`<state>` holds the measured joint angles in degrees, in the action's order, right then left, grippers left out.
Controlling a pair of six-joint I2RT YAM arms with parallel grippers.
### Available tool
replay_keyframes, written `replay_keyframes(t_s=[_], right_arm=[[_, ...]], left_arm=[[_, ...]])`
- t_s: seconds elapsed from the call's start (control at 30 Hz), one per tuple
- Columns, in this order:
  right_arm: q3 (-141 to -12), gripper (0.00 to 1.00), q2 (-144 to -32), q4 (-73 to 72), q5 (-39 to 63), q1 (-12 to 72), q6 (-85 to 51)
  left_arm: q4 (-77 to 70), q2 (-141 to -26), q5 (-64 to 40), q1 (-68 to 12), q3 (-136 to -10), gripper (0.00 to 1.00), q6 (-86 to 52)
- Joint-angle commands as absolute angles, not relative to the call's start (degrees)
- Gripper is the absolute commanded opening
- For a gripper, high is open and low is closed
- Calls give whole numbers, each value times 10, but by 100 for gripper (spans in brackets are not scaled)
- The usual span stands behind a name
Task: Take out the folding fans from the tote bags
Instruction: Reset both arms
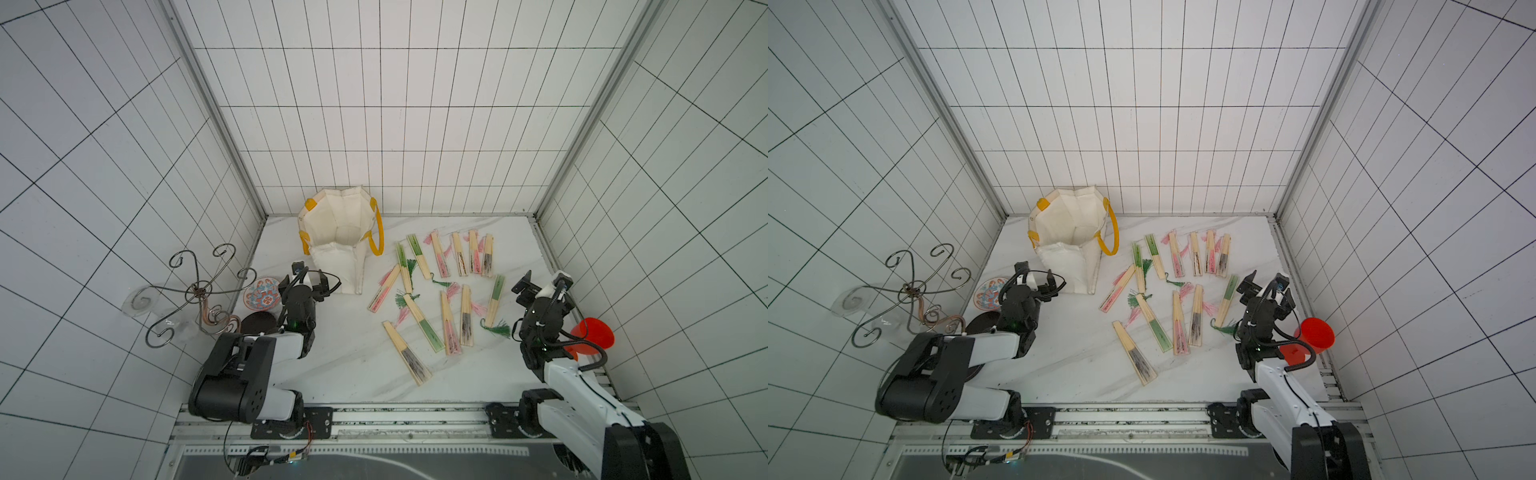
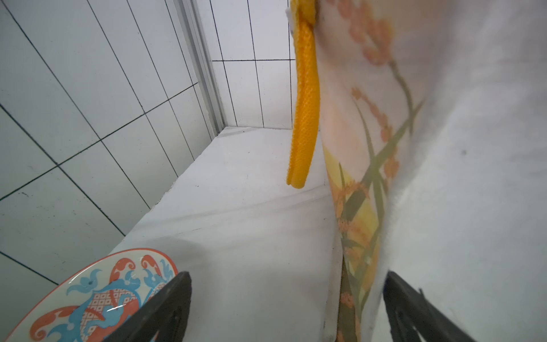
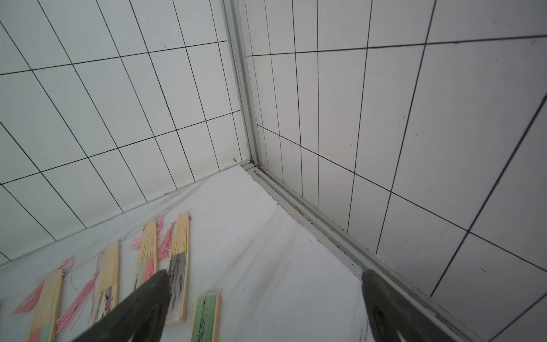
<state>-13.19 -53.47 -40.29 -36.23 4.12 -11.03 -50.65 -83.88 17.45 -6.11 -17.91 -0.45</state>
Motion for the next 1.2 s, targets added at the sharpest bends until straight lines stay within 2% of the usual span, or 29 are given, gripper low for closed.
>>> replay_keyframes(t_s=[0.0,0.07,0.17,0.3,0.7,0.87,0.93,1.17], right_arm=[[-102,100,-552,-463,-333,19,-103],[-99,100,-563,-480,-307,7,-100],[-87,100,-589,-533,-265,-6,-92],[-75,100,-646,-611,-213,-25,-76],[-66,100,-891,-886,-7,-58,-37],[-130,100,-891,-765,75,-62,-10],[-148,100,-883,-711,69,-57,1],[-142,100,-888,-731,68,-58,1]], left_arm=[[-631,-893,96,-54,-170,97,19],[-666,-920,60,-53,-174,97,36],[-521,-884,20,-35,-214,97,23],[-619,-911,17,-34,-189,97,26],[-543,-890,26,-35,-211,97,24],[-544,-890,27,-35,-209,97,24],[-545,-891,27,-35,-210,97,24],[-544,-890,23,-35,-209,97,26]])
